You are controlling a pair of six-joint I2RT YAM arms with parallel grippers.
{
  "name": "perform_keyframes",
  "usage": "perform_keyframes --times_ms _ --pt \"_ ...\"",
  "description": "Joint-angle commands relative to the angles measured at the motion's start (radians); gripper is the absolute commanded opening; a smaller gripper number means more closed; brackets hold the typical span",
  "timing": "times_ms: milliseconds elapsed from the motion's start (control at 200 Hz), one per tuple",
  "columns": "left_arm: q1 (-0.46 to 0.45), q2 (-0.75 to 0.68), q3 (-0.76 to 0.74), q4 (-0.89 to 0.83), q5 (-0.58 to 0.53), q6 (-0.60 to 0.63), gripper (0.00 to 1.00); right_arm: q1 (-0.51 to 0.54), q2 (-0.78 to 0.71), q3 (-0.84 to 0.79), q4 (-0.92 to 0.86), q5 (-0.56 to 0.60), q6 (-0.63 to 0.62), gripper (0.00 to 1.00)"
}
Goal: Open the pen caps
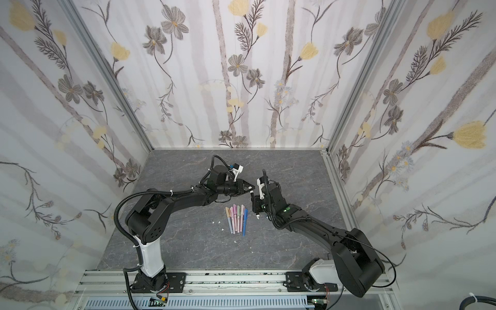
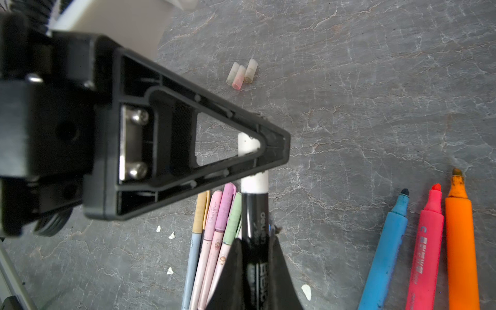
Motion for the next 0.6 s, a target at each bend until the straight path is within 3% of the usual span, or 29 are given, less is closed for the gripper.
perform_keyframes --times_ms 0,150,410,595 --pt "0.001 0.002 0.011 -0.005 -0.001 0.022 0.15 0.002 0.002 0.008 0.031 -0.007 0.003 0.01" --pt "0.001 -0.001 0.01 -0.006 0.002 0.018 0.0 0.002 0.001 0.007 0.034 -0.005 0.003 0.03" --pt "0.002 -0.011 0.022 0.008 0.027 -0.019 0.0 0.002 0.004 -0.009 0.061 -0.003 0.003 0.08" --pt "0.003 -0.017 0.032 0.0 0.035 -0.036 0.0 0.0 0.014 -0.014 0.088 -0.007 0.005 0.29"
